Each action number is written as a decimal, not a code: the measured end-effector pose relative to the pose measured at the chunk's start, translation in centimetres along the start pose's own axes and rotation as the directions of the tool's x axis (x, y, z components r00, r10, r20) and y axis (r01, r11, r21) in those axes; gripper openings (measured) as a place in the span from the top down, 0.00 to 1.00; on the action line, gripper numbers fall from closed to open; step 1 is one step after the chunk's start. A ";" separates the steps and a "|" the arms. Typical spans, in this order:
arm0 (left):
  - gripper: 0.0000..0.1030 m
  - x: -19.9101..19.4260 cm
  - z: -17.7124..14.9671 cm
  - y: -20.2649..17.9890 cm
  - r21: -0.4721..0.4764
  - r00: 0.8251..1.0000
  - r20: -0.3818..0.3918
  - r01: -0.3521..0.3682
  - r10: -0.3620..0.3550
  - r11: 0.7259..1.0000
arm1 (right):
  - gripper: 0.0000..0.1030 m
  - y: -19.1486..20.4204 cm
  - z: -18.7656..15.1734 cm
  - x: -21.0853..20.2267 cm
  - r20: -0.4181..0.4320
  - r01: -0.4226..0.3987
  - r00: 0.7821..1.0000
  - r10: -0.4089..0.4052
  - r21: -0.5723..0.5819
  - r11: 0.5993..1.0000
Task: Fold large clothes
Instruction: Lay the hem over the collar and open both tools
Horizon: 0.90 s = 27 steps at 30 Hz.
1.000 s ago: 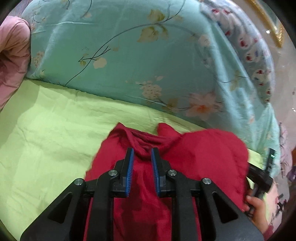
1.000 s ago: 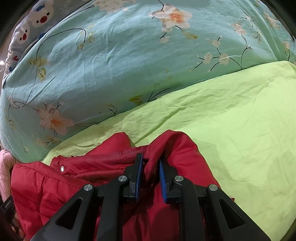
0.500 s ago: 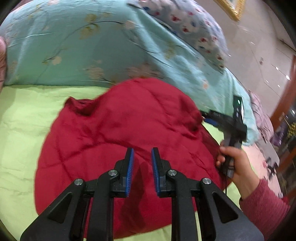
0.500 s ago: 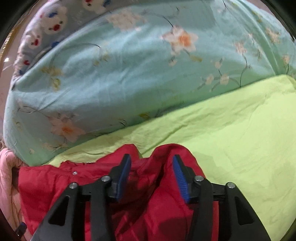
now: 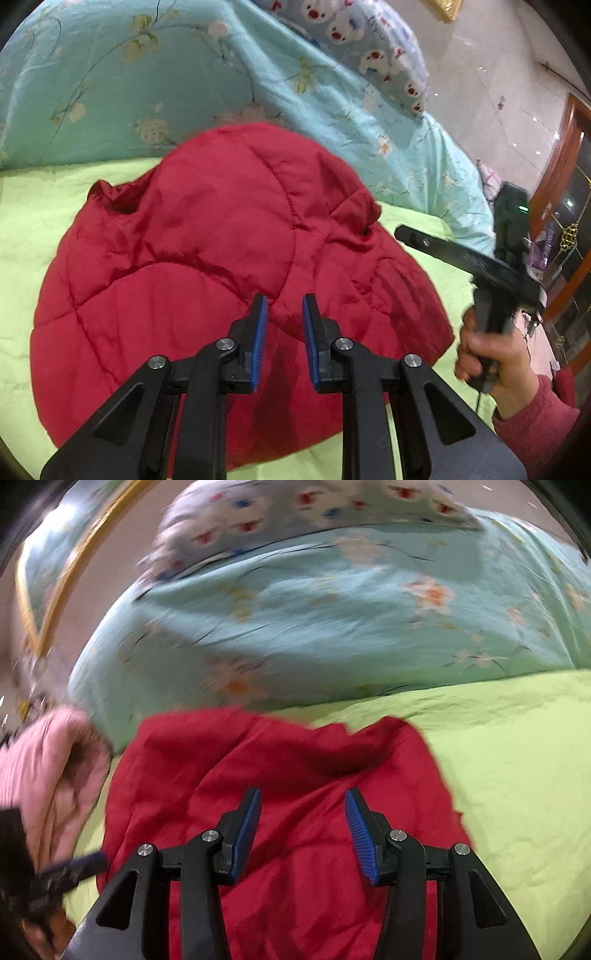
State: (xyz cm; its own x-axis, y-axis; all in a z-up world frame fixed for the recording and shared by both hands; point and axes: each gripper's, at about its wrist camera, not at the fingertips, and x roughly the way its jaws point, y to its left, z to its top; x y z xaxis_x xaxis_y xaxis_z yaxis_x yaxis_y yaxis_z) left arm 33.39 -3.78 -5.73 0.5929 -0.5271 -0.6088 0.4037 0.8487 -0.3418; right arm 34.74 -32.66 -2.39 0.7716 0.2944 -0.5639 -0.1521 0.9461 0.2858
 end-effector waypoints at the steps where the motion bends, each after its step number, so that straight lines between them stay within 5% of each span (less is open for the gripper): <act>1: 0.84 0.6 0.1 0.2 0.000 1.000 -0.013 0.002 -0.002 1.000 | 0.52 0.8 -0.3 0.4 -0.017 -0.024 1.000 0.023 -0.025 0.999; 6: 0.84 4.1 0.1 1.5 -0.010 0.996 -0.079 -0.028 0.027 1.000 | 0.53 2.9 -1.4 4.0 -0.136 -0.086 0.988 0.073 -0.098 0.991; 17: 0.95 9.6 3.6 4.7 -0.054 0.977 -0.163 -0.151 0.141 0.987 | 0.54 1.3 0.9 10.8 -0.237 0.063 0.968 -0.081 -0.083 0.995; 27: 0.99 13.3 7.8 9.6 -0.131 0.963 -0.177 -0.229 0.205 0.965 | 0.57 -3.6 4.1 14.3 -0.234 0.177 0.958 -0.168 0.018 0.984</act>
State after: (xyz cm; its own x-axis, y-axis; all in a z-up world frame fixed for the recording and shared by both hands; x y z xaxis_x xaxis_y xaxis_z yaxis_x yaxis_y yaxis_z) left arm 50.57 -3.00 -11.48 0.5299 -0.3261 -0.7828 0.1625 0.9450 -0.2837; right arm 48.84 -32.46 -8.29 0.6203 0.1548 -0.7690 -0.0022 0.9807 0.1957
